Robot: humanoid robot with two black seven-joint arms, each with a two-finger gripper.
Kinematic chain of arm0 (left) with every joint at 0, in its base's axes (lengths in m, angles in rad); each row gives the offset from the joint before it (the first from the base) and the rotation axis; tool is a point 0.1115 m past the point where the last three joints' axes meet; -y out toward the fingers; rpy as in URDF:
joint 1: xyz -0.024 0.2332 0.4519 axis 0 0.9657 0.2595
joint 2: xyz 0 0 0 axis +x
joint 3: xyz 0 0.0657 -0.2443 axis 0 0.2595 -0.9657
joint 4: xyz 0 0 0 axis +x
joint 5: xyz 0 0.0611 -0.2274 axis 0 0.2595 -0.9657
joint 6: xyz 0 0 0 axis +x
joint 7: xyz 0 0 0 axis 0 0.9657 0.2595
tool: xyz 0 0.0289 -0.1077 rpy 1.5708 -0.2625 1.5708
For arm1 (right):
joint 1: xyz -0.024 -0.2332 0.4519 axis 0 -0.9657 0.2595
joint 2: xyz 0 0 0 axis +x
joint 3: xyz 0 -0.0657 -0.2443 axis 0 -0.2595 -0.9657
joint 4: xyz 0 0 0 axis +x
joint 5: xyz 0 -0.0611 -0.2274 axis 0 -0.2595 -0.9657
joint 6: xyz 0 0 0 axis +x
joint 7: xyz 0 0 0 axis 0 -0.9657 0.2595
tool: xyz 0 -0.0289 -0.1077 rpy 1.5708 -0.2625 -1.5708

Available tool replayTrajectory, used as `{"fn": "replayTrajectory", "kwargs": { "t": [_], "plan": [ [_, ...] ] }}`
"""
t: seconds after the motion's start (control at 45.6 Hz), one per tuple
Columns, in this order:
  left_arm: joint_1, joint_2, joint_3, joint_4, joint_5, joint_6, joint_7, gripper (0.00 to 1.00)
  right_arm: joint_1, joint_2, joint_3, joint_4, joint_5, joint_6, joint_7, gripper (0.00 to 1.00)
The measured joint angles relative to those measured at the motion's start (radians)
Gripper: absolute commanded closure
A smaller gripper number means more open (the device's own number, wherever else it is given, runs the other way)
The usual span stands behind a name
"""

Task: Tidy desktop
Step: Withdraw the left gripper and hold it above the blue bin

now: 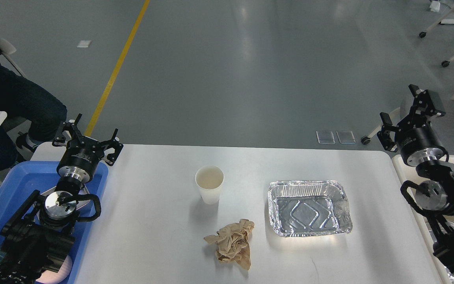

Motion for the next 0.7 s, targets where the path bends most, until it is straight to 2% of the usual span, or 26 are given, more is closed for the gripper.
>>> {"fn": "replayTrajectory", "kwargs": {
  "t": [0.176, 0.263, 0.439, 0.702],
  "plan": [
    [0.002, -0.008, -0.002, 0.0, 0.0, 0.0, -0.003, 0.02, -0.041, -0.121, -0.104, 0.032, -0.06, 0.013, -0.051, 0.0],
    [0.004, -0.013, -0.01, 0.003, -0.001, 0.0, -0.015, 0.02, -0.049, -0.246, -0.247, 0.063, -0.111, 0.015, -0.071, 0.0],
    [0.006, -0.026, -0.009, 0.034, -0.002, -0.002, -0.022, 0.02, -0.05, -0.512, -0.449, 0.167, -0.155, 0.044, -0.075, 0.0],
    [0.008, -0.033, -0.001, 0.043, 0.001, -0.009, -0.015, 0.02, -0.059, -0.899, -0.479, 0.36, -0.28, 0.214, -0.058, 0.0]
  ]
}}
